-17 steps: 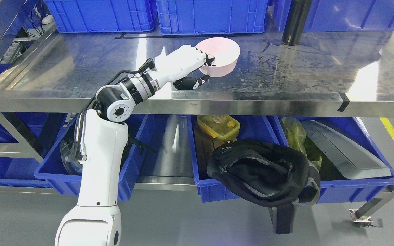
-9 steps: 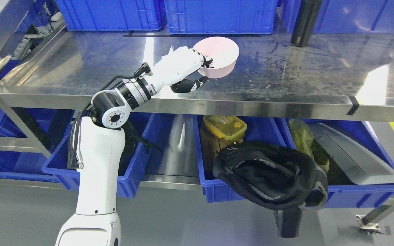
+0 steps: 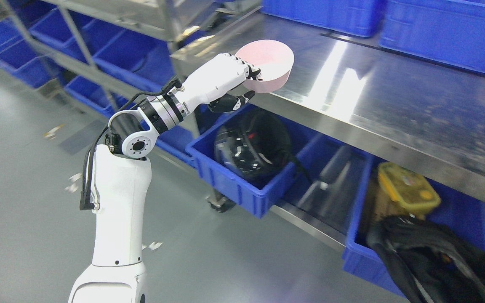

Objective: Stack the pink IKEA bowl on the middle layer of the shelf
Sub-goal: 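Hold the pink bowl raised in the left hand while the robot turns and drives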

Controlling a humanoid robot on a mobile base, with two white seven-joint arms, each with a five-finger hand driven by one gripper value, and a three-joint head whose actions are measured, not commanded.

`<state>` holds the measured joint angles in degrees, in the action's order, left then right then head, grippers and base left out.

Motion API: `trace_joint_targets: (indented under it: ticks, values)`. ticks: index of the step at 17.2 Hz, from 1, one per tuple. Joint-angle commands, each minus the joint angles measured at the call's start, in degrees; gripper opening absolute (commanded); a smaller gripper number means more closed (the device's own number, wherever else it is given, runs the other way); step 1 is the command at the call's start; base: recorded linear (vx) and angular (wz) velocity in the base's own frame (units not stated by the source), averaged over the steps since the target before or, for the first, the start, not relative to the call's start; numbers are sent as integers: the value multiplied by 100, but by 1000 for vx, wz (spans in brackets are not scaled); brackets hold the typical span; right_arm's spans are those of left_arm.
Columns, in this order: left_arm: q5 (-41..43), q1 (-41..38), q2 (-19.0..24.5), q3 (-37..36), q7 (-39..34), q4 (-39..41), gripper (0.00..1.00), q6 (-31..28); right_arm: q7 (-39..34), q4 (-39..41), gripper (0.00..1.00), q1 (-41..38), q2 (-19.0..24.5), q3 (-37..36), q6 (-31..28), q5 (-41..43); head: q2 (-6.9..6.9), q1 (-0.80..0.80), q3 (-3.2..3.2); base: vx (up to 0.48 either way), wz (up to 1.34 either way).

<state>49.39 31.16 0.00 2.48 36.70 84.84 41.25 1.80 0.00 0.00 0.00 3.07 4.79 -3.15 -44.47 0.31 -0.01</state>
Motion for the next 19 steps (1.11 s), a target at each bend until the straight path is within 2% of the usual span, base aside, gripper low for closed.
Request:
trace_joint_targets:
  ticks: [1, 11, 16, 19]
  values:
    - [-26, 4, 100, -55, -5, 120, 1, -46, -31, 100, 100, -132, -100, -8, -5, -1, 0, 0, 0, 27, 1463]
    - [-26, -40, 100, -81, -22, 129, 1, -46, -31, 100, 100, -132, -100, 1, -5, -1, -2, 0, 0, 115, 1529]
    - [-26, -48, 100, -81, -22, 129, 1, -29, -31, 100, 100, -132, -100, 1, -5, -1, -2, 0, 0, 162, 748]
    - [-26, -48, 100, -81, -22, 129, 1, -29, -31, 100, 100, -132, -100, 1, -5, -1, -2, 0, 0, 234, 121]
